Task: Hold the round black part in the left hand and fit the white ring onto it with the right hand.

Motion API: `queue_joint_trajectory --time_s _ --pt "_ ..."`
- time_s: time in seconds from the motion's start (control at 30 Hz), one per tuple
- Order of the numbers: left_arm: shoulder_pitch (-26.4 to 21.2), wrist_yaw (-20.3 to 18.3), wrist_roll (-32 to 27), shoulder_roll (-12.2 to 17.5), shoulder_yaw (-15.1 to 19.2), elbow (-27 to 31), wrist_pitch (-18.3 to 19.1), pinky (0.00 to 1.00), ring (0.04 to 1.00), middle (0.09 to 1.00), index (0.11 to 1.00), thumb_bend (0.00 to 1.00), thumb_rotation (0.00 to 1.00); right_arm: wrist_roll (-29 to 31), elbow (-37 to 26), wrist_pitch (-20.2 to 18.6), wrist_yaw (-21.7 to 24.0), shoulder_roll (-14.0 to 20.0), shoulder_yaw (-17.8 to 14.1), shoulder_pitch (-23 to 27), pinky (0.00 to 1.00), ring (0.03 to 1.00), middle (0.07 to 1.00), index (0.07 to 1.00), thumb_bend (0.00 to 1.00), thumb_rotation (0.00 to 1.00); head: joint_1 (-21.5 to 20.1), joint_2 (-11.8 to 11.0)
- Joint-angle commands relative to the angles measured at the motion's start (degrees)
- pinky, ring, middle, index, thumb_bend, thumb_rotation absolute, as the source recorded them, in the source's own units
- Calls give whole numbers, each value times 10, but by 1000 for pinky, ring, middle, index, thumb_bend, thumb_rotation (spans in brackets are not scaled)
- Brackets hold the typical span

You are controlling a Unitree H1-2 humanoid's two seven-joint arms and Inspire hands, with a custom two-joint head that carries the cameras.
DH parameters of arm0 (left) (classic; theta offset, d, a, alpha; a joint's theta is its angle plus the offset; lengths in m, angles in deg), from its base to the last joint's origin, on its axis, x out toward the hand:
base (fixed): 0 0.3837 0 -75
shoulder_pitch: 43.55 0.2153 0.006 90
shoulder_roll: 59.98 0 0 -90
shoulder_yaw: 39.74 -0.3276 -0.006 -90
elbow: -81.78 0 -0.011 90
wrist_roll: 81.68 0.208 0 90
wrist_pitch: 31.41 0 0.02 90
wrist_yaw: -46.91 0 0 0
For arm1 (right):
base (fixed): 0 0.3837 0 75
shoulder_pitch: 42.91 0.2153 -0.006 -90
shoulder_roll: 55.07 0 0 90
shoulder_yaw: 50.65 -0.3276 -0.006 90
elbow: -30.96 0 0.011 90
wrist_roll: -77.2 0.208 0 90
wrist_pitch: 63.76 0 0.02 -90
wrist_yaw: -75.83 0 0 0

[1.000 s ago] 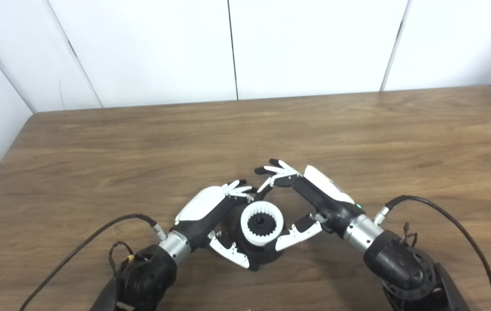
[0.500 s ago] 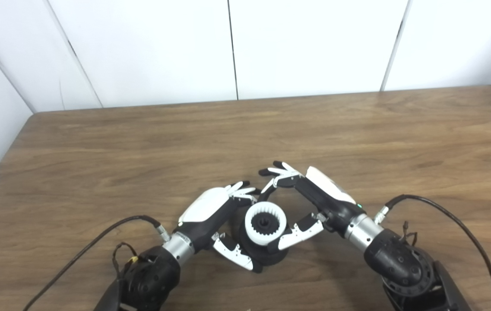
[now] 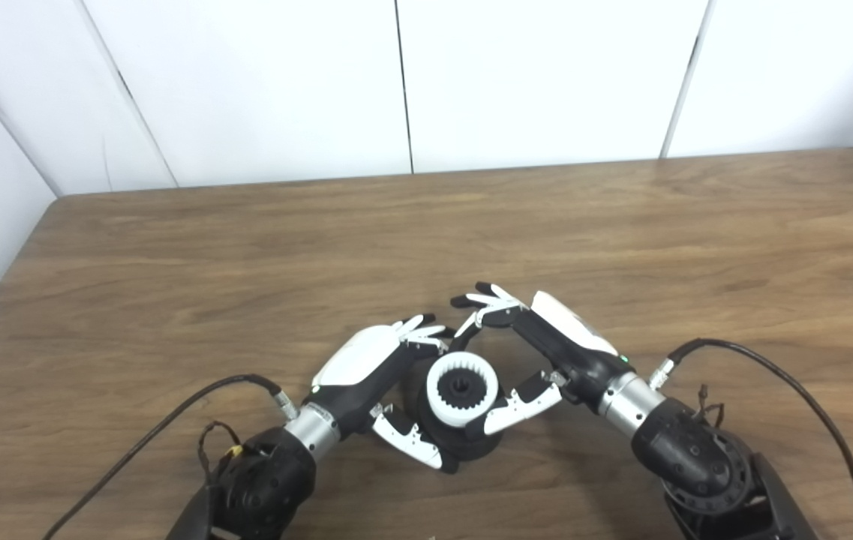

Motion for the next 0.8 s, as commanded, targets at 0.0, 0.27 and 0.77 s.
queue_joint_trajectory --time_s 0.0,0.27,0.77 --pt "-4 -5 6 1 -3 5 -3 1000 1000 911 561 950 247 -1 -9 18 -9 -1 -2 19 1000 1000 895 491 524 156 1 1" --pt "-3 -5 7 -1 -3 8 1 1000 1000 916 568 954 247 -4 -9 16 -1 9 0 18 989 1000 893 493 523 159 2 2" --pt "-3 -4 7 -4 3 3 10 1000 1000 904 657 993 250 2 -1 13 4 20 -3 23 893 991 893 659 968 317 6 0"
